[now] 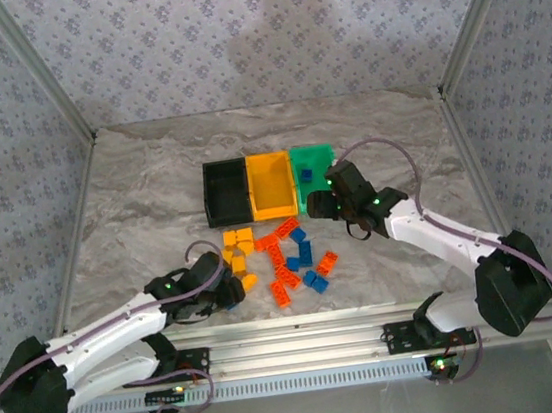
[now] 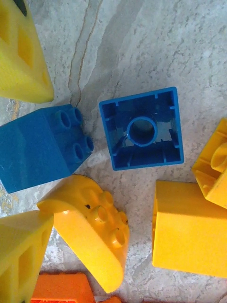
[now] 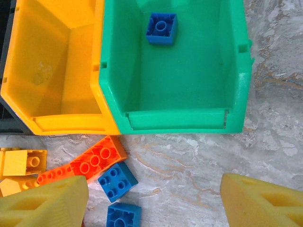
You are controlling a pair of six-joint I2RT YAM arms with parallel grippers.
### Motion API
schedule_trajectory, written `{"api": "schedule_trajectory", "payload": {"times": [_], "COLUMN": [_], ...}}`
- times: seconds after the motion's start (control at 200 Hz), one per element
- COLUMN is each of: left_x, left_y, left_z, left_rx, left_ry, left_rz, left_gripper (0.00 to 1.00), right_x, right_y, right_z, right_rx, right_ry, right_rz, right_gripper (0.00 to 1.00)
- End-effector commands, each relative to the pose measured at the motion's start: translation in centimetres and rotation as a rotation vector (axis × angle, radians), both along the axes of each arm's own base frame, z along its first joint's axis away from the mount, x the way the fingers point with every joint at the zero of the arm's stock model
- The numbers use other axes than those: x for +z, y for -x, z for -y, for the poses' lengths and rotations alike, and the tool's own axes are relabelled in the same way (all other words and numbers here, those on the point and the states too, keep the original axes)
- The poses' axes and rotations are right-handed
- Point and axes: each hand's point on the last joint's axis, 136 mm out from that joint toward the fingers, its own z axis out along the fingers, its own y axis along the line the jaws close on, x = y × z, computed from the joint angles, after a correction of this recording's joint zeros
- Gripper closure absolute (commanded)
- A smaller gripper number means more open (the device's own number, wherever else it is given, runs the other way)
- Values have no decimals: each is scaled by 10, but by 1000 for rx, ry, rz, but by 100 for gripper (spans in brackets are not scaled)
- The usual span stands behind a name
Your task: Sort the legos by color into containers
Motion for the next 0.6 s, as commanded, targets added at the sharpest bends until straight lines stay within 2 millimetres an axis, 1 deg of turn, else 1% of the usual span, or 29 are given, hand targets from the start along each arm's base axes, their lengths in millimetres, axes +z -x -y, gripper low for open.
{"api": "schedule_trajectory", "payload": {"times": [0.0,0.055,0.17,0.28,0.3,0.325,0.395,0.475,0.595], "left_x": [-3,-4,-7,-2,-2,0,4,7,1], "left_y": [7,10,14,12,15,15,17,17,17], "left_z": [-18,-22,-28,-27,-31,-32,-36,-35,-30], "left_rx": [18,25,33,36,39,40,45,33,22], "left_ry": [-76,-89,-109,-88,-103,-101,-102,-83,-77], "left_rz": [-19,-26,-45,-22,-32,-27,-19,-9,-20], "left_gripper": [43,46,45,45,46,45,43,42,37], "right_x": [6,8,8,7,7,6,6,6,5], "right_y": [4,4,5,5,5,5,5,5,6], "right_z": [11,13,17,21,21,21,21,22,23], "right_rx": [-40,-43,-50,-59,-59,-58,-59,-58,-59], "right_ry": [-4,-6,-2,-5,-6,-8,-13,-13,-12], "right_rz": [8,17,12,10,10,8,7,8,7], "right_gripper": [24,24,24,24,24,24,24,24,24]}}
